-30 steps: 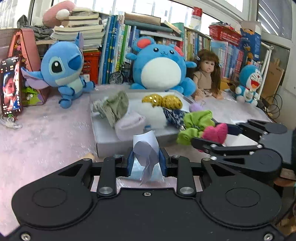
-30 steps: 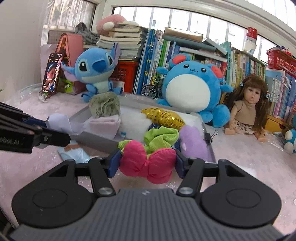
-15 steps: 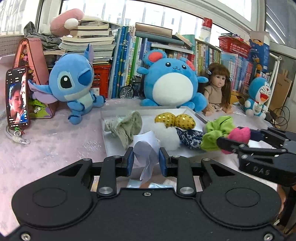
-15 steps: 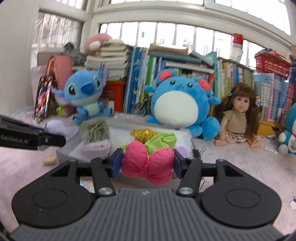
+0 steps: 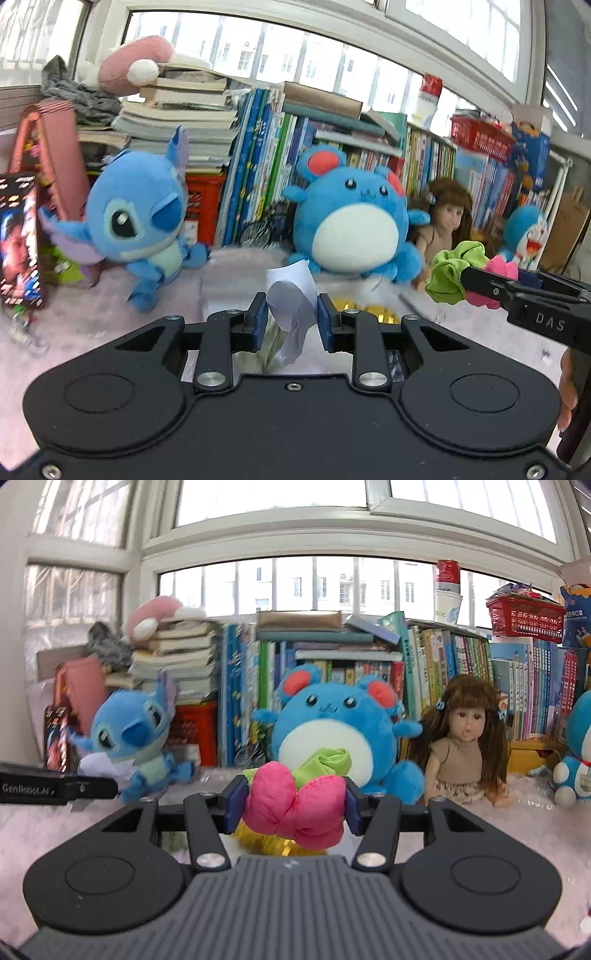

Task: Organize soft objects
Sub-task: 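Carry the white paper over the box with the left gripper while the right carries the bow plush there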

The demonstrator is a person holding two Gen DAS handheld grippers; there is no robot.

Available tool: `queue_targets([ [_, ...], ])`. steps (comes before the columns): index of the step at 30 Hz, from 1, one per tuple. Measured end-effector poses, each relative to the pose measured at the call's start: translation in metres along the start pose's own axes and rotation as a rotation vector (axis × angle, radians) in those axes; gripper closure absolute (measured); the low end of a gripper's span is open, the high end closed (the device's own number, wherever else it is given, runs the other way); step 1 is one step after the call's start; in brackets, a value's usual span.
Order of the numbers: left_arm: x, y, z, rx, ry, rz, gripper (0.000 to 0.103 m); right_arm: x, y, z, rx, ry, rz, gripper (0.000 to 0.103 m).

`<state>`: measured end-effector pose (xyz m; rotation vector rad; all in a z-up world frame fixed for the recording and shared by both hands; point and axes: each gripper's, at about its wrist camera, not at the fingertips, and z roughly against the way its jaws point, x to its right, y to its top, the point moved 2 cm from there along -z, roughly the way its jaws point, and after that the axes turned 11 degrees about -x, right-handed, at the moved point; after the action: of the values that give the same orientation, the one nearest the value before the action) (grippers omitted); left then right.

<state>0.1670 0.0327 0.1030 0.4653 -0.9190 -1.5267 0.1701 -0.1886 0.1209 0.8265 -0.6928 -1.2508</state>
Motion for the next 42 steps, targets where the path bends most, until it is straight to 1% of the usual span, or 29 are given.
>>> queue_targets([
  [3,-0.001,0.020,-0.015,-0.010,-0.019,0.008,0.076,0.012,0.021,-0.015,-0.011,-0.004,-0.047,0.046],
  [6,-0.001,0.036,-0.038,-0.030,-0.047,0.019,0.076,0.023,0.031,-0.035,-0.038,0.009,-0.110,0.046],
  [9,0.001,0.045,-0.064,-0.060,-0.087,0.033,0.076,0.034,0.033,-0.058,-0.083,0.047,-0.181,0.046],
  [12,0.006,0.048,-0.089,-0.100,-0.105,0.027,0.076,0.036,0.029,-0.082,-0.139,0.047,-0.224,0.046],
  [17,0.011,0.043,-0.120,-0.145,-0.086,0.013,0.076,0.038,0.019,-0.111,-0.192,0.046,-0.265,0.046],
  [25,0.013,0.038,-0.151,-0.194,-0.055,0.021,0.076,0.042,0.016,-0.133,-0.234,0.019,-0.278,0.046],
  [30,0.013,0.036,-0.165,-0.226,-0.040,0.040,0.076,0.044,0.011,-0.144,-0.264,0.022,-0.290,0.046],
  [35,0.014,0.032,-0.174,-0.247,-0.030,0.043,0.076,0.042,0.004,-0.153,-0.283,0.001,-0.263,0.045],
  [42,0.015,0.028,-0.181,-0.274,-0.015,0.026,0.076,0.046,-0.004,-0.161,-0.309,0.008,-0.281,0.045],
])
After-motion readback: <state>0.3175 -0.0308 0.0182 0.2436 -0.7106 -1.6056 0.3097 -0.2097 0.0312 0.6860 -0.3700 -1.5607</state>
